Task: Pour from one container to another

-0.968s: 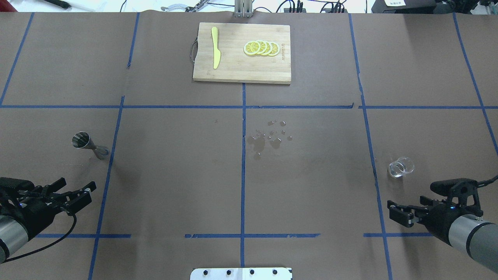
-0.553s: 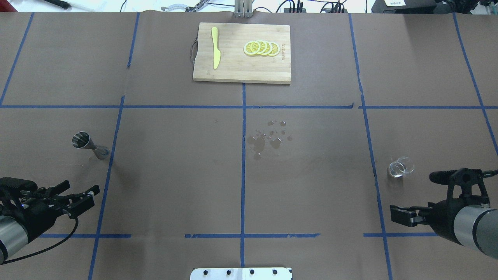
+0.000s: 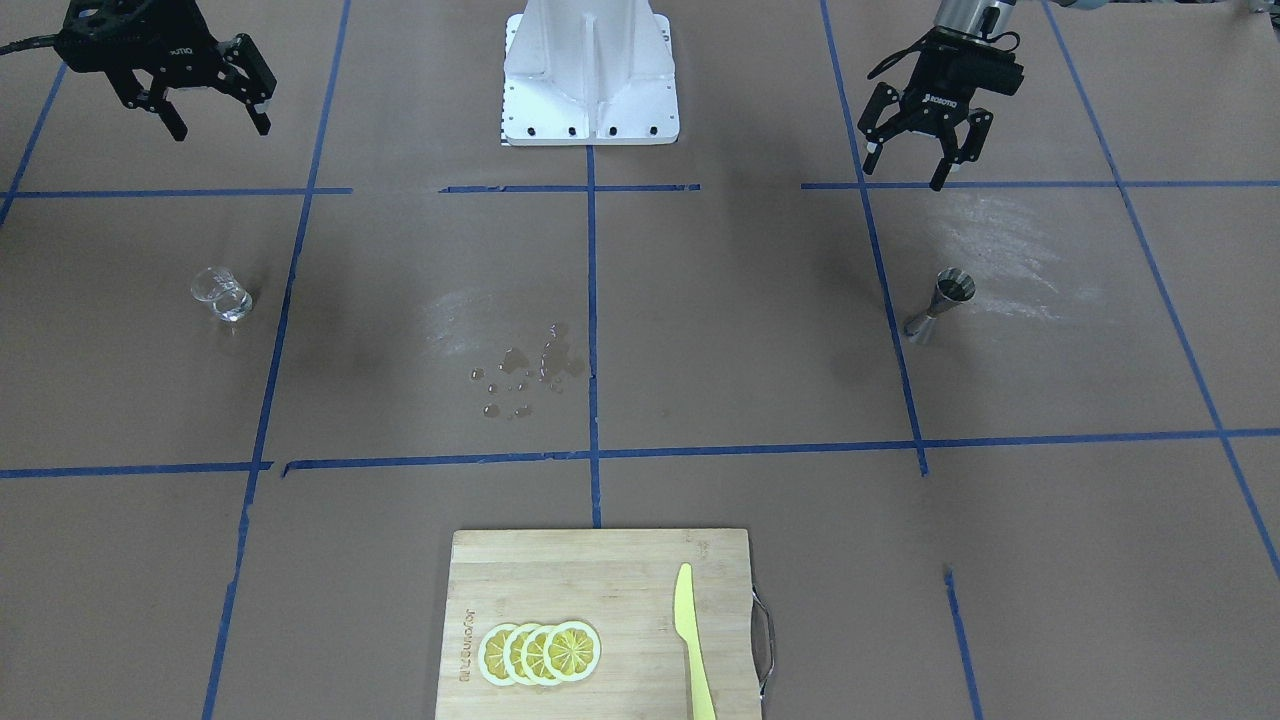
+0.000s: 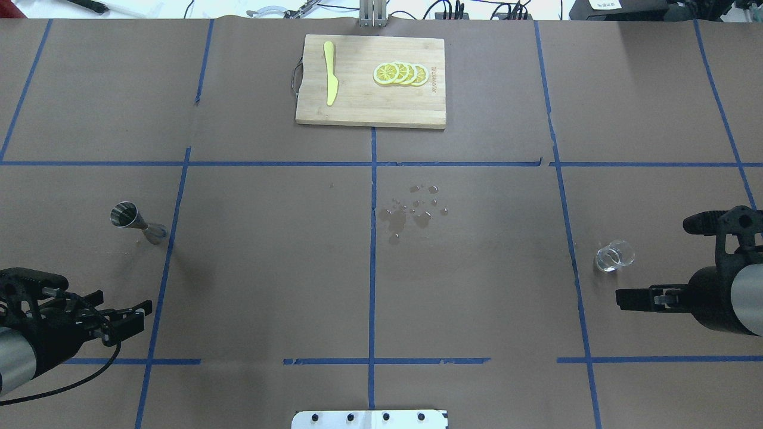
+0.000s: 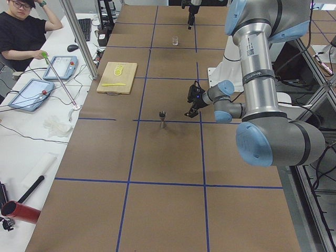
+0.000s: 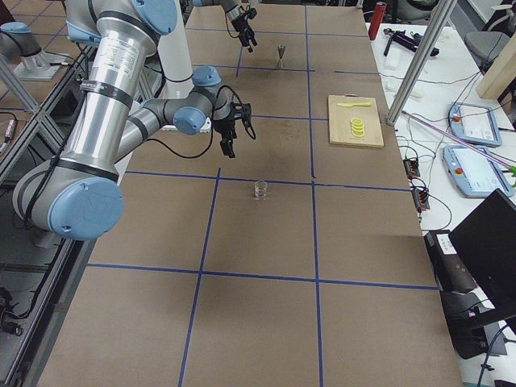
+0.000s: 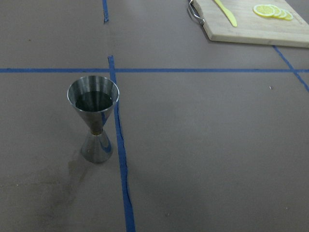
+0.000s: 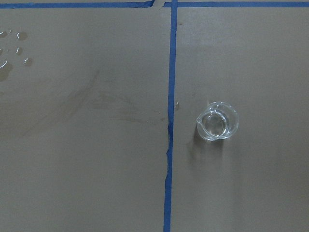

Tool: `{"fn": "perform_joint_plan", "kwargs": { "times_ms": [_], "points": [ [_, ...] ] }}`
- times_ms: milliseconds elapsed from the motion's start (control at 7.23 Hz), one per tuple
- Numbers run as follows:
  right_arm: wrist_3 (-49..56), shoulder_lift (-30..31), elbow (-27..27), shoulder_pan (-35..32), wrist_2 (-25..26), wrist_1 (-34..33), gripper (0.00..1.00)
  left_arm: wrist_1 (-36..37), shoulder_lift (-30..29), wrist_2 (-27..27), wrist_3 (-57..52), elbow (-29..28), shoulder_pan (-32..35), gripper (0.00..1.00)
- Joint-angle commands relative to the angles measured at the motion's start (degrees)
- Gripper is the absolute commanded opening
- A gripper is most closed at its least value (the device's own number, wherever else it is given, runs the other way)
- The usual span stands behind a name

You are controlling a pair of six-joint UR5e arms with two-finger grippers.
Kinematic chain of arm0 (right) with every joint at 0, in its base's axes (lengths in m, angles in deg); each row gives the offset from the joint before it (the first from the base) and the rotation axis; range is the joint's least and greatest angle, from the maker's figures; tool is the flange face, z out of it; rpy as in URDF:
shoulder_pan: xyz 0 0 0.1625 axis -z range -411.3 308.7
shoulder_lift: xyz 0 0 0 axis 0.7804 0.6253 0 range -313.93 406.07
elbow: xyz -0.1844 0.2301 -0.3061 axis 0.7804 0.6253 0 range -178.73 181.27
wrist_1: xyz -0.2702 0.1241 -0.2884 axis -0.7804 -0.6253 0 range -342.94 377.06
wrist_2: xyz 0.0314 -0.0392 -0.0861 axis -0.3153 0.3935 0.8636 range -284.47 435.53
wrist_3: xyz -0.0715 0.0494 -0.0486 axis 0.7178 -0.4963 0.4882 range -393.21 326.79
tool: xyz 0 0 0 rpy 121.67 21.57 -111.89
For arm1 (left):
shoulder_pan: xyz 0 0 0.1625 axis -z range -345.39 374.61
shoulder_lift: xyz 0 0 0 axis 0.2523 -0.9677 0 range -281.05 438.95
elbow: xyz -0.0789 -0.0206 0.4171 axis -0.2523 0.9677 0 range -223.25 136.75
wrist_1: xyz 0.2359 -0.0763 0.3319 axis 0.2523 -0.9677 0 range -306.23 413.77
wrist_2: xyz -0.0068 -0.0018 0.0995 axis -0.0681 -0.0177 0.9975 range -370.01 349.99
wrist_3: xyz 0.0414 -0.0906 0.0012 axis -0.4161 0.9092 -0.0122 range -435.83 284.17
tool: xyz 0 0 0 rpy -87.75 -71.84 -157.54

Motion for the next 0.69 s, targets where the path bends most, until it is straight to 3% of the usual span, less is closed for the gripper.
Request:
{"fn": "perform_joint_plan", "kwargs": {
  "times_ms": [0,277,553],
  "points": [
    [5.63,-0.9,-0.12,-4.23,-3.98,-4.55,1.0,16.96,-1.62,-8.84,-3.48,5.77,2.85,1.0],
    [16.4,-8.42,-0.03,-11.59,-9.59,-17.95,1.0,23.15,-2.95,-16.29,-4.63,6.92,3.12,1.0],
    [30.3,-18.96,0.58,-19.34,-12.08,-34.21,1.0,24.67,-4.09,-19.49,-16.96,7.9,12.47,1.0]
  ]
}}
